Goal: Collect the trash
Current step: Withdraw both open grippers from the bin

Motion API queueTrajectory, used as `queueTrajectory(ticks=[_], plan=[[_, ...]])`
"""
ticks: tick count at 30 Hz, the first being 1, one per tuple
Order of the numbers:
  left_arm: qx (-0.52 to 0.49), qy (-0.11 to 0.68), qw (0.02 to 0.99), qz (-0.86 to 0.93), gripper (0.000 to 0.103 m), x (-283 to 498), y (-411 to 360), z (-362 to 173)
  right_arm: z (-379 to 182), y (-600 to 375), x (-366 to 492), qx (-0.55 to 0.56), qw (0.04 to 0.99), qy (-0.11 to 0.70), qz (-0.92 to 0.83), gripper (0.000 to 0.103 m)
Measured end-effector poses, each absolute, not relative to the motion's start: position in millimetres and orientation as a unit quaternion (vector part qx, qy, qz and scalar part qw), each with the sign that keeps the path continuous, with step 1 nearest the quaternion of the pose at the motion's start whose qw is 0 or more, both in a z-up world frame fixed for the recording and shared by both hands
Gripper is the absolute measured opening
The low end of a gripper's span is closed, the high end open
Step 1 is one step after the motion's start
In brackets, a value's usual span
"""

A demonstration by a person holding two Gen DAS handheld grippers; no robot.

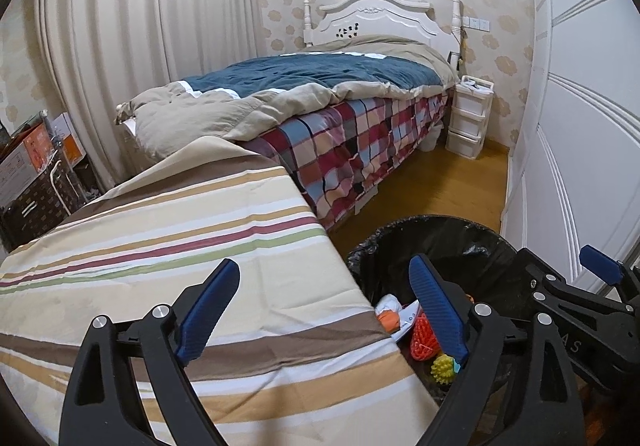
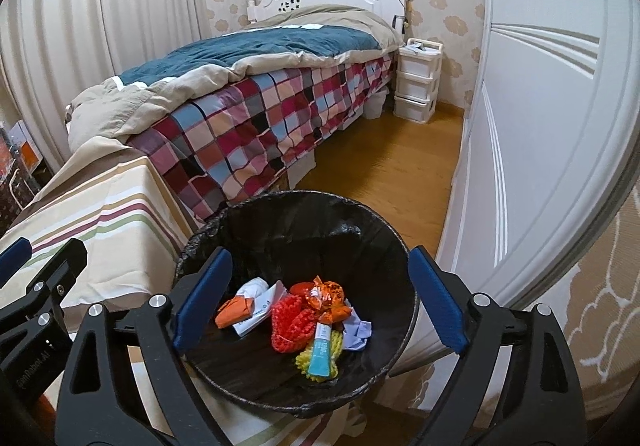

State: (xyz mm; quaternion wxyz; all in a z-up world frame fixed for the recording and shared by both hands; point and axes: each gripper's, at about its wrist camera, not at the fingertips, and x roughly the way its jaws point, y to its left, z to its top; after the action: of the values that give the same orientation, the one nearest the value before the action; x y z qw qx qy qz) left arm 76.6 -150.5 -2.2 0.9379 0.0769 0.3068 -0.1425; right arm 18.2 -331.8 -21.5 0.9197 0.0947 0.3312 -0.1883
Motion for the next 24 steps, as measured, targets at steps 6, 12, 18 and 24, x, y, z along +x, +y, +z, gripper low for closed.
queueTrajectory(ticks=[6,12,18,24], plan=[[0.067,0.305,0.94,-0.135,0.087,67,-131,3,-14,-314,11,0.087,0.925,0.325,-0.175,0.089],[0.067,0.299,0.945,-0.119,0.088,54,-111,8,-9,-298,2,0.083,0.93,0.321,-0.162,0.089],[0.06,0.289,0.949,-0.106,0.088,42,-91,16,0,-284,-10,0.082,0.935,0.312,-0.148,0.089],[0.053,0.28,0.954,-0.097,0.088,28,-73,23,13,-268,-24,0.075,0.942,0.298,-0.132,0.089]])
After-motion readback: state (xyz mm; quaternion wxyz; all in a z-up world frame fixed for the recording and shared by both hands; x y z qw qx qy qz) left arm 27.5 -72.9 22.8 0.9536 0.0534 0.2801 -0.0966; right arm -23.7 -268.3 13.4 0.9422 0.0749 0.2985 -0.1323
